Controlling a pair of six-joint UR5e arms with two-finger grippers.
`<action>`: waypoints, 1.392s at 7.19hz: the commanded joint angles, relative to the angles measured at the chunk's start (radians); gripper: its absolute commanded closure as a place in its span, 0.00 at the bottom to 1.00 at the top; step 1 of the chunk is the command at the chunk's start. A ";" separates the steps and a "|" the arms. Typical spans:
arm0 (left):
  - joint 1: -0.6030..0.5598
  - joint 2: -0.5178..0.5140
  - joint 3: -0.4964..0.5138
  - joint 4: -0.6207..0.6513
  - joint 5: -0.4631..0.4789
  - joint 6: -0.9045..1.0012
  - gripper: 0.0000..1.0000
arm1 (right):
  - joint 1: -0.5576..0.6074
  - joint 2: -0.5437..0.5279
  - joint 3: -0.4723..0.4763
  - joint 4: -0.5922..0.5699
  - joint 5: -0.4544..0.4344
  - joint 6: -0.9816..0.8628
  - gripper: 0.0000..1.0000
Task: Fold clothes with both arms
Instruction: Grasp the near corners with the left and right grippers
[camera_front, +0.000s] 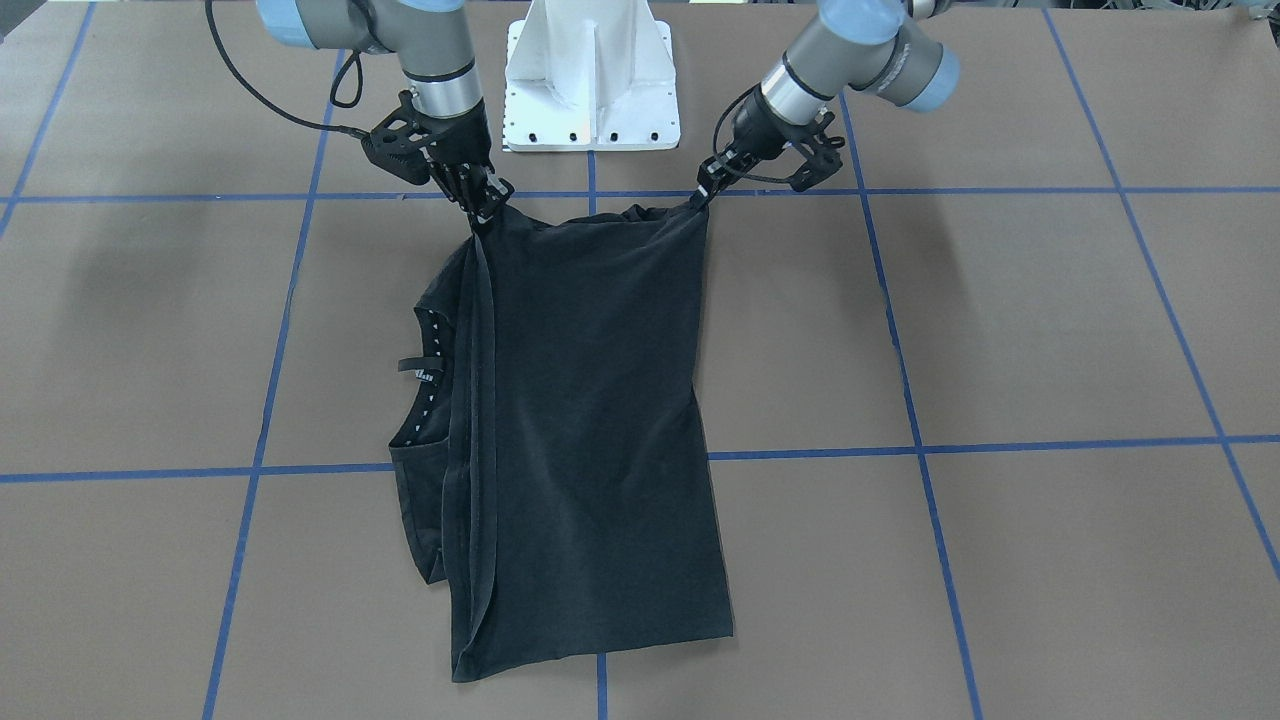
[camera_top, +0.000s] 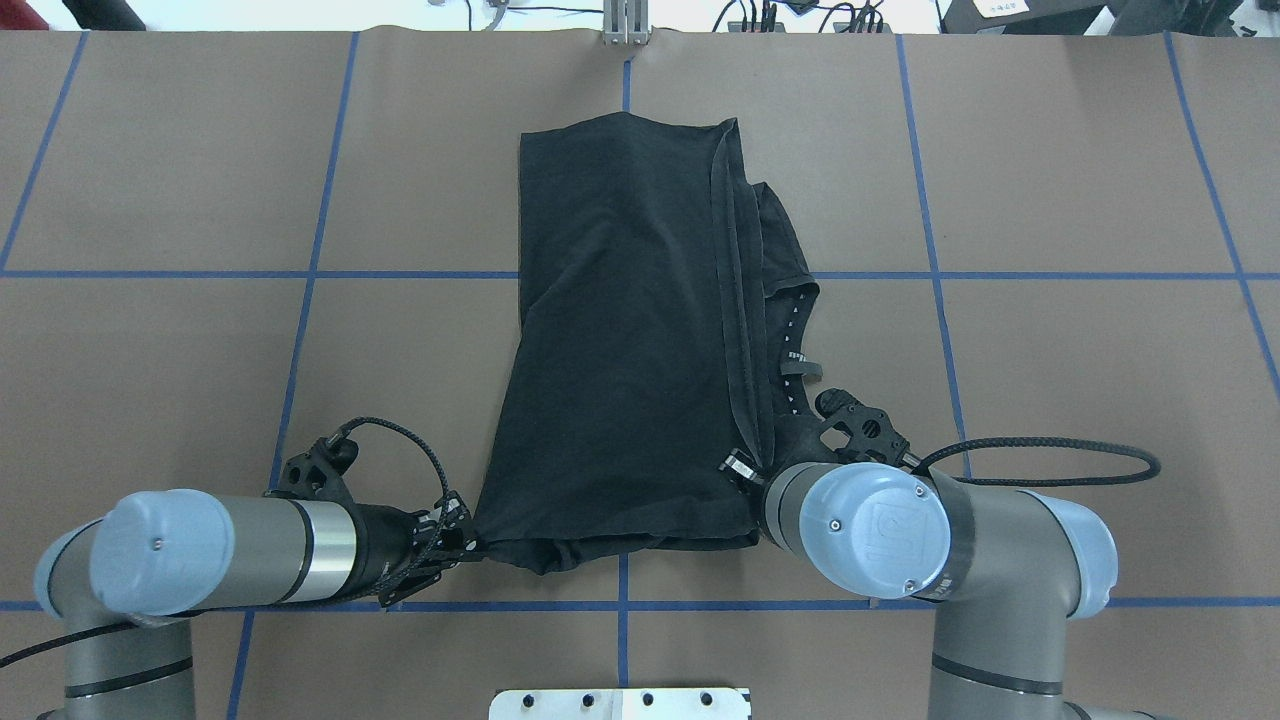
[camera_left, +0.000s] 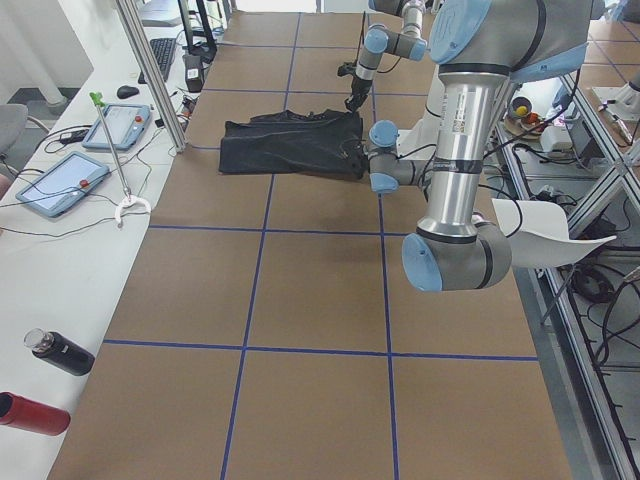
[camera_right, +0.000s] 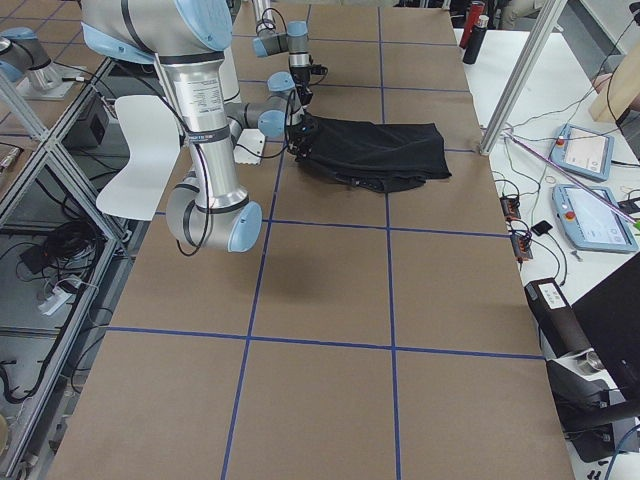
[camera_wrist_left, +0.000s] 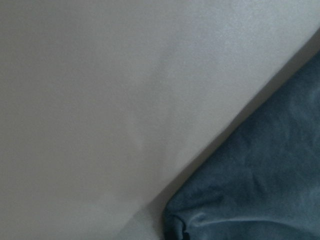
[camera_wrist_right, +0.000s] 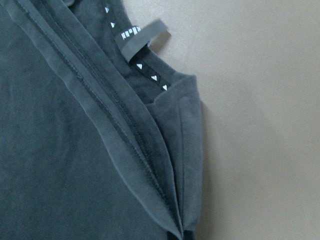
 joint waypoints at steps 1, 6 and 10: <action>0.030 0.035 -0.090 0.002 -0.003 -0.025 1.00 | 0.003 -0.012 0.060 -0.004 0.011 0.000 1.00; 0.079 0.081 -0.274 0.004 0.009 -0.097 1.00 | 0.004 -0.102 0.226 -0.003 0.131 0.074 1.00; -0.124 -0.035 -0.376 0.261 -0.024 -0.034 1.00 | 0.303 -0.037 0.217 0.000 0.419 0.092 1.00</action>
